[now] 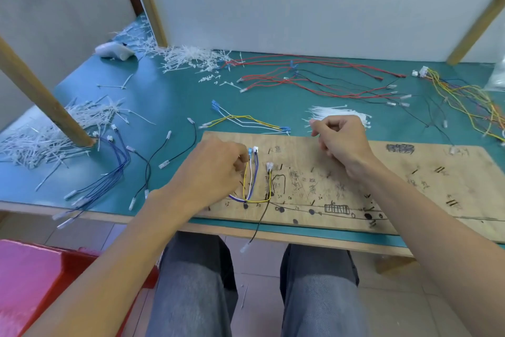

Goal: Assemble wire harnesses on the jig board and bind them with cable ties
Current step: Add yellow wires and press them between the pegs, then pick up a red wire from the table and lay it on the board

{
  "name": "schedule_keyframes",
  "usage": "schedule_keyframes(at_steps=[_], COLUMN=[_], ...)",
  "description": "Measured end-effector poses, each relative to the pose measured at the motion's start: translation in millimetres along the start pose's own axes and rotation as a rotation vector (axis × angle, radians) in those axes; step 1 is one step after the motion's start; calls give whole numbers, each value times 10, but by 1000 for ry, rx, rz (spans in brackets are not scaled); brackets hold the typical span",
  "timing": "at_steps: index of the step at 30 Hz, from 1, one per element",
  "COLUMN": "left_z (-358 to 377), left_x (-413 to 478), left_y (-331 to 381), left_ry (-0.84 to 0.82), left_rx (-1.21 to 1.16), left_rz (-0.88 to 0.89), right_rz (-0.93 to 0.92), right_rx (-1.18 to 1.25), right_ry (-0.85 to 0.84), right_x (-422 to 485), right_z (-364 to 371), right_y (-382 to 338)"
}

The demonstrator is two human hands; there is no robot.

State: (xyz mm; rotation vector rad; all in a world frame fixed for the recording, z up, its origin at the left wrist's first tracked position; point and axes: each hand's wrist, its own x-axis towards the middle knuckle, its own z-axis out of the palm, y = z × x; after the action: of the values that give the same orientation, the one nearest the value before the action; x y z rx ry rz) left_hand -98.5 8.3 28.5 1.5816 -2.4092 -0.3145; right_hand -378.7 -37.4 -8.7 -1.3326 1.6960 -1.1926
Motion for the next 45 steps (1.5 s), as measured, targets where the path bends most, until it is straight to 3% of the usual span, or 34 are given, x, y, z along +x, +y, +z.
schedule_keyframes(at_steps=[8, 19, 24, 30, 38, 45], left_z=[-156, 172, 294, 266, 244, 340], left_x=[780, 2257, 2502, 2834, 3661, 3773], left_y=[-72, -478, -566, -472, -528, -598], left_ry=[229, 16, 41, 227, 141, 91], left_rx=[-198, 3, 9, -32, 21, 51], left_rz=[-58, -209, -254, -224, -264, -238], right_rz=[-124, -115, -123, -120, -141, -153], right_rx=[-110, 14, 51, 96, 93, 91], right_ry=[-14, -134, -112, -102, -102, -110], right_x=[69, 141, 141, 161, 210, 210], right_z=[63, -66, -86, -85, -78, -75], right_y=[115, 192, 208, 249, 305, 336])
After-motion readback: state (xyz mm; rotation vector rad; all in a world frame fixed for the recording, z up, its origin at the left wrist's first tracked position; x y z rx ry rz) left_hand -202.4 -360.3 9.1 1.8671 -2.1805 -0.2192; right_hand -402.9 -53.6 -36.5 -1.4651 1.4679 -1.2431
